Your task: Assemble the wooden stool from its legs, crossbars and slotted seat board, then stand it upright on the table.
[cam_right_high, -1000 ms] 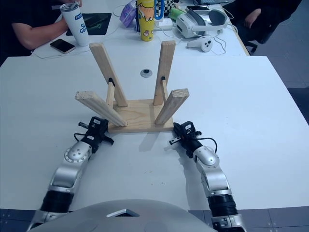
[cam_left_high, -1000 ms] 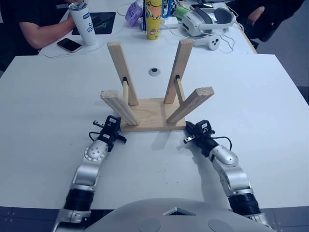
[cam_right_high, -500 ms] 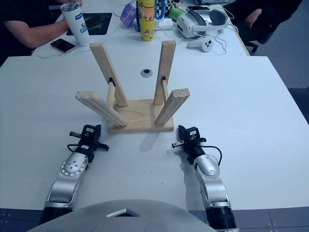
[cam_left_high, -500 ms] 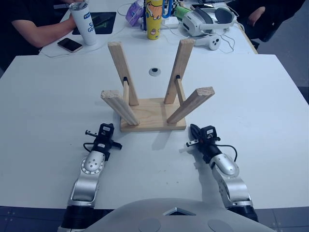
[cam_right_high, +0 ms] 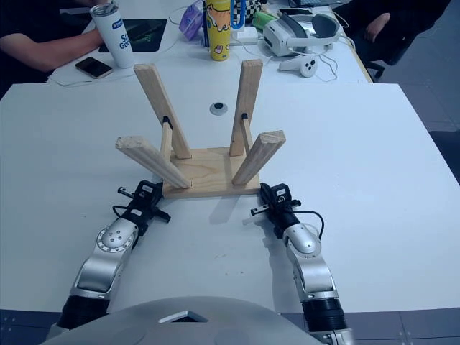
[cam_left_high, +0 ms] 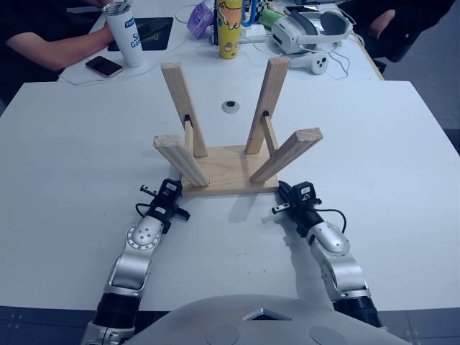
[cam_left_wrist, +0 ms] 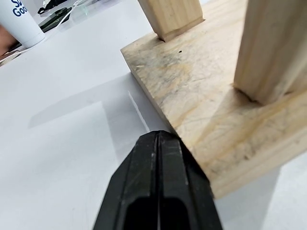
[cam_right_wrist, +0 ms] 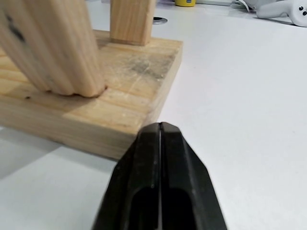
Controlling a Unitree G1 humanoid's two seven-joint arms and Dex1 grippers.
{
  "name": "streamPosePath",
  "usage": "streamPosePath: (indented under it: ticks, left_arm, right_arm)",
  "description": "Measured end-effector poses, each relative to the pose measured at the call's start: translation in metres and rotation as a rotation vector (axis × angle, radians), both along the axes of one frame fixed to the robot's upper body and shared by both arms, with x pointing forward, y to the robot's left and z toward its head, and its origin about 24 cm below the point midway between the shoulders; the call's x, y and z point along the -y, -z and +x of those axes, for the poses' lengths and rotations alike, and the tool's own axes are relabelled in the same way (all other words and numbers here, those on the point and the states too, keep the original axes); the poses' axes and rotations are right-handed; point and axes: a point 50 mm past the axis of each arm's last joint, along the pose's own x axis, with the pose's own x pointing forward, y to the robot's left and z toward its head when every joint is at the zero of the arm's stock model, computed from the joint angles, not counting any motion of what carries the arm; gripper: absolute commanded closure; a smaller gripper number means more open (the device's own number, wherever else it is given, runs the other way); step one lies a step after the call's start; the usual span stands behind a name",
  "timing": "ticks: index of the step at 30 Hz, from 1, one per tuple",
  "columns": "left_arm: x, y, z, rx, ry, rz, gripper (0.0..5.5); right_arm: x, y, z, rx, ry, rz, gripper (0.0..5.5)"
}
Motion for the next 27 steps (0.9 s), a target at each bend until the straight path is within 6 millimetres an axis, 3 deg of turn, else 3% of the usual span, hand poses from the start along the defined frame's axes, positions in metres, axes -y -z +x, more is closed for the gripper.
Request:
streamPosePath:
  ticks: [4,14,27]
  left_arm:
    - [0.001,-0.004,-0.004,0.015,0.005,-0.041,5.47]
    - [-0.001,-0.046,0.010,0.160,0.020,-0.037,5.47]
    - [-0.006,-0.082,0.022,0.233,0.073,-0.043,5.47]
  right_arm:
    - [0.005,-0.008,-0.005,-0.012,-0.048,-0.006,5.50]
    - [0.007,-0.054,0.010,0.049,-0.090,0.004,5.50]
    - [0.014,-0.077,0.011,0.007,-0.149,0.010,5.50]
